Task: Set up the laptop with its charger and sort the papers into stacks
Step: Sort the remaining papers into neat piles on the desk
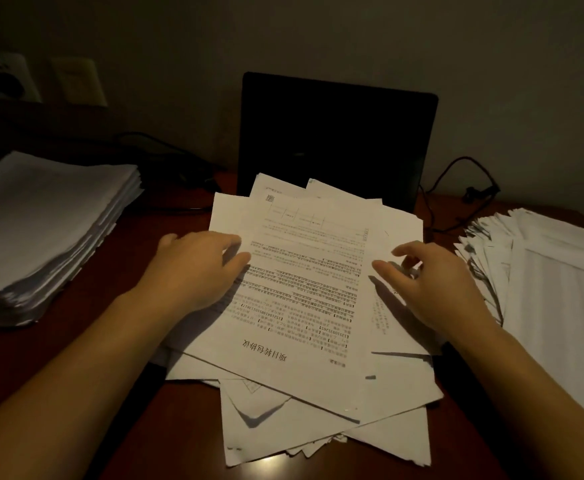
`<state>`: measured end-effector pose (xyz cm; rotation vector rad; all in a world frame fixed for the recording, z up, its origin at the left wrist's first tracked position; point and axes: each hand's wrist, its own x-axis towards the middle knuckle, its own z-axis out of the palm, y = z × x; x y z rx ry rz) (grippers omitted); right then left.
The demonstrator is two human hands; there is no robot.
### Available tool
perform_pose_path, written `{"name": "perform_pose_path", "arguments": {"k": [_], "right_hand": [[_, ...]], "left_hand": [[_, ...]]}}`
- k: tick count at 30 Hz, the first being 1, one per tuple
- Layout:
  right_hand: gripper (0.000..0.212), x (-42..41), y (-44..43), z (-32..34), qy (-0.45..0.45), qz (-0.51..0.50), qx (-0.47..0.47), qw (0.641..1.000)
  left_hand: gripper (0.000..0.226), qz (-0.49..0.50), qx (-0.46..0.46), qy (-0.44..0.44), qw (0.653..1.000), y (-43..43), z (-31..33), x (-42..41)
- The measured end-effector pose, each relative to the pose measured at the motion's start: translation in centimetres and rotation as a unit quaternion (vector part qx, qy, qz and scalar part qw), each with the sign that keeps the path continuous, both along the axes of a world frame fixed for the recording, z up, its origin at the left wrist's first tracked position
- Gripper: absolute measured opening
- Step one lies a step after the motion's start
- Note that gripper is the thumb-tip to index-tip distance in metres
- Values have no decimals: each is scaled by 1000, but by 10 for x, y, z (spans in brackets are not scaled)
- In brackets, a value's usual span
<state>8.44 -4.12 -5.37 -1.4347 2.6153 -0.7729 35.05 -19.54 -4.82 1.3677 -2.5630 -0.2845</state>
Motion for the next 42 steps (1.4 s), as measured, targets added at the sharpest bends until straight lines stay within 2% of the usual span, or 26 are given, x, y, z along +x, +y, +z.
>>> {"name": "perform_pose_path", "arguments": {"k": [2,5,8,13,17,21,22,24,25,27,28,30,32,35,36,38,39,41,42], "right_hand": [[67,-2,0,0,-23,-10,52,998],[89,-6,0,4,-4,-34,122,992],[100,-4,-2,4,-15,-38,139,989],[81,2,-3,14,-87,-18,142,986],[83,10,-16,26,-123,23,66,990],[89,25,-37,30,-17,131,-31,991],[95,25,-39,30,-26,142,-54,988],[111,21,-44,29,-119,130,-108,978],[115,19,-45,28,-207,105,-132,964],[105,14,-47,25,-369,60,-133,918],[93,9,-48,21,-385,60,-120,913],[64,4,-53,17,-325,62,-90,939],[47,3,-59,20,-328,54,-126,935],[26,3,-61,33,-378,74,-198,901],[22,0,-63,38,-372,79,-209,901],[18,-5,-65,45,-347,78,-230,906],[15,-7,-66,46,-339,79,-244,905],[10,-8,-67,48,-329,82,-269,901],[9,-8,-66,47,-324,81,-276,901]], "left_hand": [[43,16,14,10,1000,0,0,1],[59,50,35,-15,998,-7,-6,3],[68,77,26,-33,996,-8,-7,1],[74,76,5,-59,995,3,-9,-7],[71,58,30,-42,997,11,-12,-14],[75,32,50,-31,998,15,-18,-19],[75,34,47,-27,998,15,-17,-18],[74,51,34,-18,998,13,-15,-16],[74,63,33,-12,997,10,-15,-14],[74,89,45,16,995,4,-16,-10],[74,98,53,45,993,1,-15,-7],[70,102,60,129,985,-8,-15,-2],[72,95,57,256,960,-16,-12,4],[89,122,100,452,878,-25,-2,9],[93,131,125,496,849,-26,0,10],[87,132,196,547,803,-31,3,13],[76,120,237,554,789,-36,4,14],[48,89,312,547,772,-40,9,15],[43,71,341,537,768,-41,13,14]]}}
